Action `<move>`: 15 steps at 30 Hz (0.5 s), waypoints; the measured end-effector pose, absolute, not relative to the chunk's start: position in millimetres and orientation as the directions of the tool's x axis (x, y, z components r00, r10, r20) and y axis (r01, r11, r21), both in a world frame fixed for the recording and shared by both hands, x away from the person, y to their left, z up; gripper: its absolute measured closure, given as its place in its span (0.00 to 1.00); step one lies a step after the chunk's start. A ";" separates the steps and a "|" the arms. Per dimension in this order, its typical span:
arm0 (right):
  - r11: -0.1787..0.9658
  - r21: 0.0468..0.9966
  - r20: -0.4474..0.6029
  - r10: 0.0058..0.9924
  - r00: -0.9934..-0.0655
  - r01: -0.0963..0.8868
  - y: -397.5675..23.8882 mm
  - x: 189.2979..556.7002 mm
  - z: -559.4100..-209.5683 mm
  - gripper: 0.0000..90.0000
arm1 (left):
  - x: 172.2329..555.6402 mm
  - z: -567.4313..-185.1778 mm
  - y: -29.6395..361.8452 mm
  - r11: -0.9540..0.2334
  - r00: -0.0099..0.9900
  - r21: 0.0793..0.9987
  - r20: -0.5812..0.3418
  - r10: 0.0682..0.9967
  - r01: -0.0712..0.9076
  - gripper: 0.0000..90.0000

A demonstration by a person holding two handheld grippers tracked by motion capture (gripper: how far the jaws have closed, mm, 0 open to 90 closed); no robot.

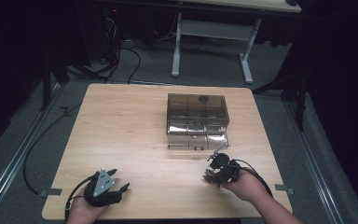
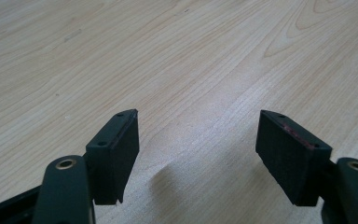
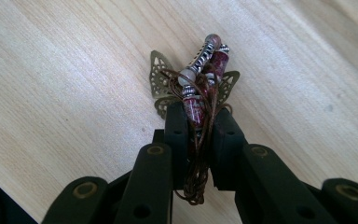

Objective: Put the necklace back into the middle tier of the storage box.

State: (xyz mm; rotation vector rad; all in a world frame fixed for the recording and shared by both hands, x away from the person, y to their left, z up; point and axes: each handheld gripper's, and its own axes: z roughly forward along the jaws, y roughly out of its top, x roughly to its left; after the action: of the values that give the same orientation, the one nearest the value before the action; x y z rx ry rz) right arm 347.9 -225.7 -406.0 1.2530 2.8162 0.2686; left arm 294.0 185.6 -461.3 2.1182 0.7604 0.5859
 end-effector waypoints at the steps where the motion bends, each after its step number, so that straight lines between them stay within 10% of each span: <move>1: 0.658 0.179 0.029 0.740 -0.672 0.732 -226.2 348.1 -404.7 0.89 | 294.0 -461.4 185.5 -0.505 0.713 0.802 0.149 0.685 0.318 0.34; 15: 0.645 0.219 0.025 0.746 -0.665 0.732 -232.3 353.7 -383.1 0.89 | 293.8 -461.2 185.8 -0.504 0.712 0.803 0.149 0.686 0.318 0.34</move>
State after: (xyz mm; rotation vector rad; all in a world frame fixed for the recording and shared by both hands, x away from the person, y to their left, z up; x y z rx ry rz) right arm 353.7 -232.3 -383.1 1.2541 2.7879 0.3256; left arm 293.8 185.8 -461.2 2.1166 0.7603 0.5868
